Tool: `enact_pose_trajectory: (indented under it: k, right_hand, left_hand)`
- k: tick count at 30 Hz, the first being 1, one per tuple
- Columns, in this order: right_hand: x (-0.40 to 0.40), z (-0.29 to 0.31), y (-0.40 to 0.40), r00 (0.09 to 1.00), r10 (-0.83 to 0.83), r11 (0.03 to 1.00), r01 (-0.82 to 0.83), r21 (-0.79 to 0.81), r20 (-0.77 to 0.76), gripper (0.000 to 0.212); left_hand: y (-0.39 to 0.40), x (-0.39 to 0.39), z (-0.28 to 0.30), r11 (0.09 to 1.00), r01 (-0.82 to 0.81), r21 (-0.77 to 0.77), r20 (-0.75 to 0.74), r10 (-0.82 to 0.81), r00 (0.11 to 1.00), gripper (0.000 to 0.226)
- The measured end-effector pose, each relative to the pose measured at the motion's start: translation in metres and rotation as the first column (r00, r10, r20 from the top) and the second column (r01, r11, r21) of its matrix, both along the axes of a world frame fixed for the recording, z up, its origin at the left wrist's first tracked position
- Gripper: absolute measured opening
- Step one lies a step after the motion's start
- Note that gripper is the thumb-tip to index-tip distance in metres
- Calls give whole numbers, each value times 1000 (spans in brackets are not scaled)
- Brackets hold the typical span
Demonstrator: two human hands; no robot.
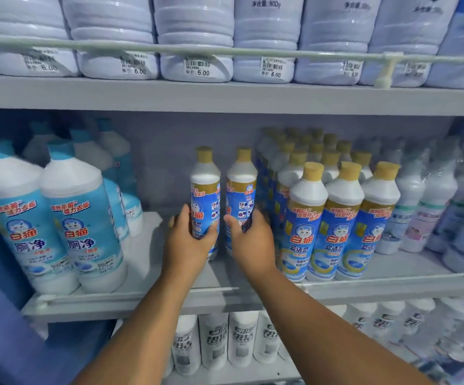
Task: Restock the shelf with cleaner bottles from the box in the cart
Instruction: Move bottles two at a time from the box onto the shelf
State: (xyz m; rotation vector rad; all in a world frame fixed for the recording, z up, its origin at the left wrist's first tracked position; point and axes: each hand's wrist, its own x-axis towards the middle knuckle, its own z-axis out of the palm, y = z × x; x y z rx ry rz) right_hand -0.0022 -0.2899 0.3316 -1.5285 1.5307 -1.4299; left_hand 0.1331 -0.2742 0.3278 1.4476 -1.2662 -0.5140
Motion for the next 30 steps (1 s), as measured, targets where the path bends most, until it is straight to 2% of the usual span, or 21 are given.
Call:
enact_pose_trajectory:
  k: [3,6,9,11,13,17,20,25,28,30]
  right_hand:
    - [3,-8,-17,1000,18,1000,-18,18,9,30]
    - [1,-12,-32,1000,10,999,-9,53,-17,36]
    - [4,-17,-48,994,-75,997,77,13,-75,59]
    - [7,-18,-55,983,-135,991,135,-9,-123,66]
    - [9,-19,-63,979,-149,989,150,-2,-138,63]
    - [13,-20,-87,985,-155,987,157,27,-73,56]
    - [18,-19,-106,986,-164,986,163,47,16,49]
    - [23,-18,-113,978,-208,978,208,-6,23,39]
    - [24,-23,-112,979,-193,981,193,15,64,40]
    - [23,-30,-105,990,-130,991,129,27,59,50]
  left_hand:
    - [-15,0,-1,1000,-23,4,19,23,1000,63]
    - [-28,1,-3,999,-42,-7,58,42,997,58]
    - [-41,0,-9,997,-64,-51,69,68,995,59]
    - [-50,-1,-11,996,-73,-56,95,78,992,59]
    - [-58,-1,-12,996,-72,-58,125,79,989,55]
    - [-77,-3,-9,995,-71,-63,193,82,978,51]
    - [-92,-5,-8,995,-67,-69,179,78,981,51]
    - [-97,-10,-8,993,-83,-81,152,95,984,55]
    - [-97,-8,-14,994,-71,-77,109,79,991,55]
    - [-96,-5,-22,998,-52,-40,116,56,992,49]
